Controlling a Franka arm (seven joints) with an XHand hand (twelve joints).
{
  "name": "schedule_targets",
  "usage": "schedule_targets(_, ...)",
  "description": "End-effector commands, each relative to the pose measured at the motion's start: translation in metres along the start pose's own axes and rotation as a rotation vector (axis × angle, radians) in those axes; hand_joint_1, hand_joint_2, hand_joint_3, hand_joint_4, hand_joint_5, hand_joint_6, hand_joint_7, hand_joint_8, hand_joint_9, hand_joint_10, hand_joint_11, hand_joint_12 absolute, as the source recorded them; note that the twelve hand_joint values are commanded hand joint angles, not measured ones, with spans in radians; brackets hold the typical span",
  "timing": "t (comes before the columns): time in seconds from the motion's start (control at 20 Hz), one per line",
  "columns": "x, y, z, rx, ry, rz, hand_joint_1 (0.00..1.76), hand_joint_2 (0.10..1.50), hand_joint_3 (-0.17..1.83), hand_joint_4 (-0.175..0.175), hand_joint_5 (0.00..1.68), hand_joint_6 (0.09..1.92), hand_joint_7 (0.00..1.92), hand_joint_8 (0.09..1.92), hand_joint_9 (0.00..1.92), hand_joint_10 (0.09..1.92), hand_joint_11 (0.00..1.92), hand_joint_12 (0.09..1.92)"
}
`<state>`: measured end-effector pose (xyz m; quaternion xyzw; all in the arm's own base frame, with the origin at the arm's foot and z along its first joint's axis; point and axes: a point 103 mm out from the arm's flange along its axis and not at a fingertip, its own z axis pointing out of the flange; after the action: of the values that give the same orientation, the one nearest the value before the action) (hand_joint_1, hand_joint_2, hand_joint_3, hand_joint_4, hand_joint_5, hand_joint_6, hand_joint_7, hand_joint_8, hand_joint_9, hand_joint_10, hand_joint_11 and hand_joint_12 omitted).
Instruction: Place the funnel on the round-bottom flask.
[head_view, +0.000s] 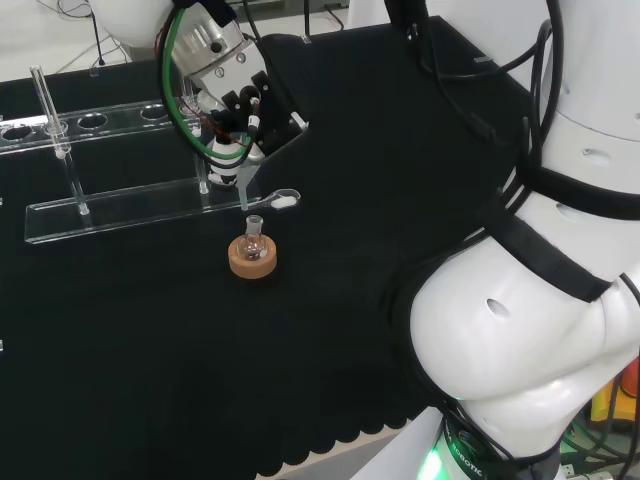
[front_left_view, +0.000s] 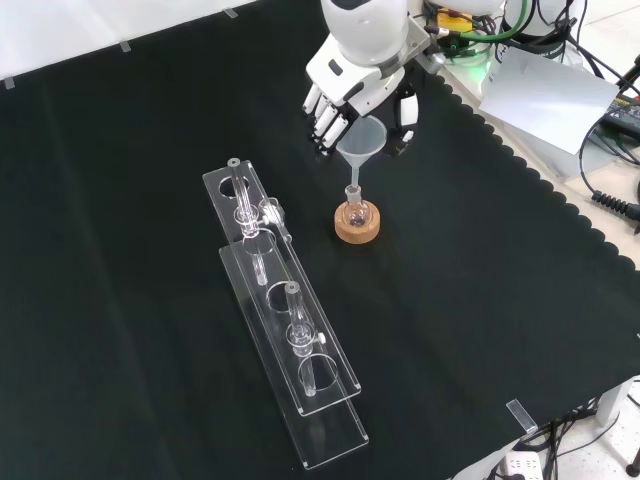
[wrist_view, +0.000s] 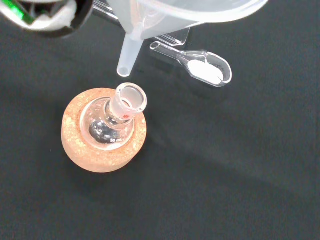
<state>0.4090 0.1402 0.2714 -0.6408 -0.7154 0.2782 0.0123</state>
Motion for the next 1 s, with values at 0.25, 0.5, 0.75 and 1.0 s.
schedule_targets(0.25,-0.013,0.0,0.008,0.03,-0.018,0.025,0.9,0.66,0.8,-0.002,0.73,0.86,0.79,0.69,1.19,0.52,0.78,1.2)
schedule_targets(0.5,0.004,0.004,0.005,0.026,-0.012,0.023,0.9,0.66,0.8,-0.002,0.73,0.86,0.79,0.69,1.19,0.52,0.79,1.2)
schedule_targets(0.75,-0.002,0.007,0.015,0.028,0.019,0.015,0.9,0.66,0.8,-0.002,0.73,0.86,0.79,0.69,1.19,0.52,0.79,1.2)
schedule_targets(1.0,-0.013,0.008,0.021,0.029,0.027,0.01,0.9,0.66,0.81,-0.002,0.73,0.86,0.79,0.69,1.19,0.52,0.79,1.2)
